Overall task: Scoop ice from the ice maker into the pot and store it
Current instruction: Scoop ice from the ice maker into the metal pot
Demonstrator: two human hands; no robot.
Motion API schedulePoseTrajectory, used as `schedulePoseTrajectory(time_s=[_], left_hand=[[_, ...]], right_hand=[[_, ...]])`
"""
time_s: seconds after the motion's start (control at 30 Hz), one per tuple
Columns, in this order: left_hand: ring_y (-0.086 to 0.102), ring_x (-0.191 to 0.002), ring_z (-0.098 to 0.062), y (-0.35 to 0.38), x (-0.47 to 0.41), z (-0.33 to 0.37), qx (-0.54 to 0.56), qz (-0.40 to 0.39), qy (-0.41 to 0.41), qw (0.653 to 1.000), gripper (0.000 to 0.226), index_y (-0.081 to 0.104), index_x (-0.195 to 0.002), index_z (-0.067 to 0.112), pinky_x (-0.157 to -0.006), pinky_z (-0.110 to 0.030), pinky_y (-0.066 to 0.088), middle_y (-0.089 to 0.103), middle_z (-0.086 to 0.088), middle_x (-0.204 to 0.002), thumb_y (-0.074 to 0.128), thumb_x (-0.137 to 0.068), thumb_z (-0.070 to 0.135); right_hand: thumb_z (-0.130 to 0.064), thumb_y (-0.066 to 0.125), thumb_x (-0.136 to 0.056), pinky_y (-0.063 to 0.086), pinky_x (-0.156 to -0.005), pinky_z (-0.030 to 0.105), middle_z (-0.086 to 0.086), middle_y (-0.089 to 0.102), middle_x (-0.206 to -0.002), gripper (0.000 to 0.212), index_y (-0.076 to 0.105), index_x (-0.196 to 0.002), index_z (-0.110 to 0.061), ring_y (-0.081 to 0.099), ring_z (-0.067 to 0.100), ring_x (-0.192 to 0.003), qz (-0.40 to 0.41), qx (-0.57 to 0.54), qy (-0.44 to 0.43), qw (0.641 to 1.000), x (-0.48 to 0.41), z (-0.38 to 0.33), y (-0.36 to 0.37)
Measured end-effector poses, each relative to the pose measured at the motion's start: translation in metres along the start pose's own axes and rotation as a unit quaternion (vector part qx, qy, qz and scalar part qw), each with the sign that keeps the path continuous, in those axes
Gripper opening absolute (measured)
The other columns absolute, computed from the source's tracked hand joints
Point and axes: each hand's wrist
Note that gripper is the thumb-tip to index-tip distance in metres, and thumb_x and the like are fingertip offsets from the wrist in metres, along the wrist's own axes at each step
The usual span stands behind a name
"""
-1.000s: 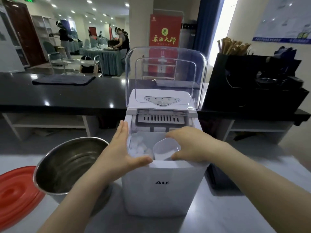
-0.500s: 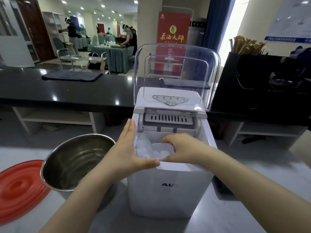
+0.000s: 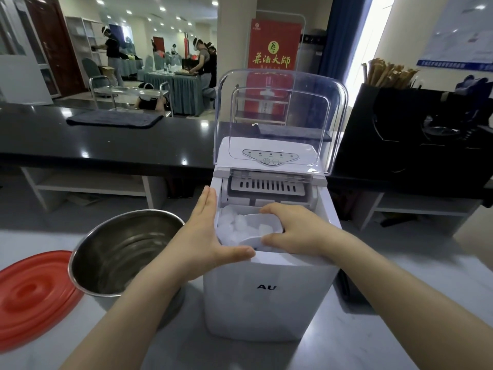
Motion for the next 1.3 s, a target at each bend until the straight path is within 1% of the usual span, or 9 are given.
schedulePoseTrajectory(time_s=[0.17, 0.27, 0.53, 0.67, 0.83, 0.97, 1.07, 1.17, 1.3], left_hand=[[-0.012, -0.131, 0.012, -0.001, 0.002, 0.003, 0.005, -0.003, -0.004, 1.0, 0.138, -0.018, -0.148, 0.025, -0.106, -0.015, 0.005, -0.023, 0.017, -0.154, 0.075, -0.055, 0.063], [-0.012, -0.133, 0.01, -0.002, 0.003, 0.005, 0.001, -0.006, -0.006, 1.0, 0.139, -0.019, -0.148, 0.024, -0.106, -0.017, 0.005, -0.024, 0.016, -0.154, 0.073, -0.053, 0.066], [-0.013, -0.132, 0.009, -0.002, 0.004, 0.007, -0.001, -0.003, -0.003, 1.0, 0.141, -0.02, -0.148, 0.024, -0.106, -0.019, 0.006, -0.025, 0.015, -0.154, 0.068, -0.048, 0.071], [-0.014, -0.134, 0.008, -0.001, 0.004, 0.005, -0.003, 0.005, 0.0, 1.0, 0.139, -0.02, -0.148, 0.024, -0.106, -0.019, 0.006, -0.024, 0.015, -0.154, 0.072, -0.053, 0.068], [-0.012, -0.14, 0.004, 0.001, 0.008, 0.007, 0.014, 0.036, 0.012, 0.999, 0.131, -0.013, -0.15, 0.023, -0.108, -0.019, 0.003, -0.016, 0.013, -0.157, 0.073, -0.06, 0.063], [-0.005, -0.143, 0.0, 0.0, 0.016, 0.006, -0.003, 0.066, 0.023, 0.998, 0.115, -0.005, -0.151, 0.021, -0.109, -0.018, 0.004, -0.005, 0.013, -0.157, 0.068, -0.07, 0.058], [-0.006, -0.141, 0.002, -0.006, 0.025, -0.001, -0.016, 0.099, 0.023, 0.995, 0.107, -0.005, -0.151, 0.019, -0.109, -0.019, 0.004, -0.008, 0.011, -0.158, 0.064, -0.077, 0.054], [-0.007, -0.133, 0.01, -0.017, 0.034, -0.013, -0.025, 0.132, 0.022, 0.991, 0.099, -0.005, -0.151, 0.021, -0.107, -0.016, 0.004, -0.01, 0.014, -0.158, 0.061, -0.083, 0.05], [-0.003, -0.133, 0.011, -0.037, 0.045, -0.032, -0.023, 0.149, 0.028, 0.988, 0.091, 0.001, -0.152, 0.024, -0.108, -0.017, 0.006, -0.004, 0.017, -0.157, 0.059, -0.085, 0.046]], right_hand=[[-0.045, 0.058, -0.087, 0.037, -0.105, 0.031, -0.004, 0.044, -0.145, 0.064, 0.034, -0.144, -0.028, 0.043, 0.016, -0.13, 0.004, 0.006, 0.002, 1.0, 0.003, 0.0, -0.003], [-0.042, 0.058, -0.09, 0.035, -0.102, 0.027, -0.003, 0.043, -0.146, 0.064, 0.032, -0.145, -0.025, 0.042, 0.015, -0.13, 0.011, 0.003, 0.002, 1.0, 0.006, -0.001, -0.006], [-0.044, 0.052, -0.093, 0.035, -0.106, 0.036, -0.006, 0.033, -0.153, 0.064, 0.027, -0.148, -0.025, 0.047, 0.019, -0.126, 0.066, -0.009, 0.012, 0.998, 0.015, -0.005, -0.012], [-0.044, 0.054, -0.092, 0.038, -0.103, 0.032, -0.006, 0.037, -0.151, 0.064, 0.029, -0.148, -0.025, 0.049, 0.019, -0.124, 0.087, -0.028, 0.009, 0.996, 0.021, -0.005, -0.014], [-0.046, 0.055, -0.091, 0.04, -0.09, 0.027, -0.003, 0.048, -0.142, 0.064, 0.032, -0.146, -0.025, 0.053, 0.017, -0.114, 0.118, -0.054, 0.02, 0.991, 0.03, -0.012, -0.016], [-0.048, 0.056, -0.09, 0.037, -0.088, 0.025, -0.005, 0.047, -0.143, 0.064, 0.033, -0.146, -0.024, 0.052, 0.014, -0.114, 0.129, -0.034, 0.009, 0.991, 0.04, -0.025, -0.02], [-0.05, 0.056, -0.088, 0.04, -0.088, 0.027, -0.006, 0.052, -0.136, 0.062, 0.038, -0.143, -0.026, 0.053, 0.011, -0.103, 0.143, -0.046, 0.008, 0.989, 0.047, -0.042, -0.022], [-0.054, 0.057, -0.086, 0.045, -0.09, 0.03, -0.009, 0.054, -0.132, 0.06, 0.044, -0.138, -0.027, 0.053, 0.01, -0.108, 0.154, -0.076, 0.008, 0.985, 0.053, -0.06, -0.02], [-0.057, 0.058, -0.08, 0.05, -0.089, 0.036, -0.012, 0.06, -0.122, 0.059, 0.051, -0.132, -0.029, 0.057, 0.011, -0.103, 0.163, -0.092, 0.001, 0.982, 0.055, -0.088, -0.012]])
Point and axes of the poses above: each hand's wrist, its own x-axis away from the middle knuckle, its own y-axis out of the palm, z = x × y
